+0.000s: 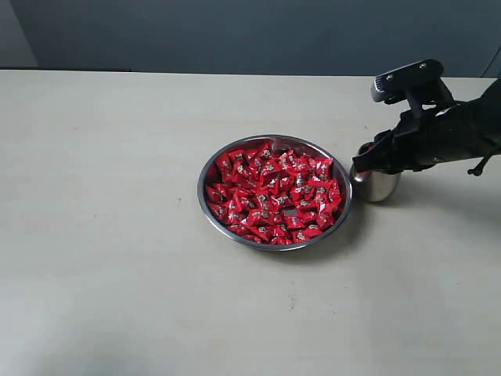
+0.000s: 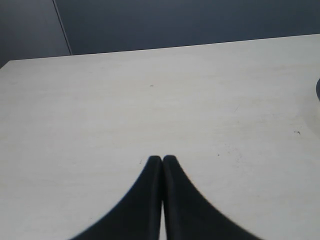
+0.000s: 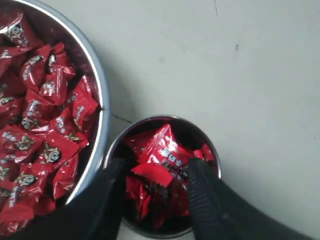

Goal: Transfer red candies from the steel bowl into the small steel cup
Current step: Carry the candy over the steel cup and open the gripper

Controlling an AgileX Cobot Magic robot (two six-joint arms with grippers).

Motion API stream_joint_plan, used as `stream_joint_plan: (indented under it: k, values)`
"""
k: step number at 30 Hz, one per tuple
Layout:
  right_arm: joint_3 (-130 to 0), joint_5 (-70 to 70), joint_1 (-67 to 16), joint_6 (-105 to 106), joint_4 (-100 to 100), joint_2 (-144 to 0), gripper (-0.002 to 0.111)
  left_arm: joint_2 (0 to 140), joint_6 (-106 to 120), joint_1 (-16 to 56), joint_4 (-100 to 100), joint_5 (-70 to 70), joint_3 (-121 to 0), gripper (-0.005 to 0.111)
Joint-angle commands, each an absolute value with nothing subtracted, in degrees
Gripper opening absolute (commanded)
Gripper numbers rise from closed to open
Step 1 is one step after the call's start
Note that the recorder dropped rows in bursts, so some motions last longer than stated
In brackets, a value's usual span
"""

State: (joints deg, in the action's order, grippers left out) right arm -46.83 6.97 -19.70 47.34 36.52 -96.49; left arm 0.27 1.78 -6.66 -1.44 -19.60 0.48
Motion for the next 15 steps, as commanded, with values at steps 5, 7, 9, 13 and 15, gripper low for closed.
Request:
stream_joint_plan:
  k: [5, 7, 9, 13, 15]
  values:
    - [-47.3, 6.4, -19.5, 47.5, 38.8, -92.7, 0.042, 0.0, 1.7, -6.2, -1.6, -19.3, 0.0, 0.0]
    - [-47.3, 7.7, -19.5, 47.5, 40.3, -91.2, 0.042, 0.0, 1.7, -6.2, -1.6, -19.3, 0.0, 0.0]
    - [-47.3, 8.9, -19.5, 47.5, 40.5, -90.0, 0.042, 0.0, 1.7, -6.2, -1.6, -19.3, 0.0, 0.0]
    - [-47.3, 9.7, -19.5, 47.5, 40.5, -89.2, 0.042, 0.0, 1.7, -6.2, -1.6, -19.3, 0.0, 0.0]
    - [-47.3, 9.7, -19.5, 47.5, 40.5, -89.4, 0.042, 0.0, 1.7, -6.2, -1.6, -19.3, 0.0, 0.0]
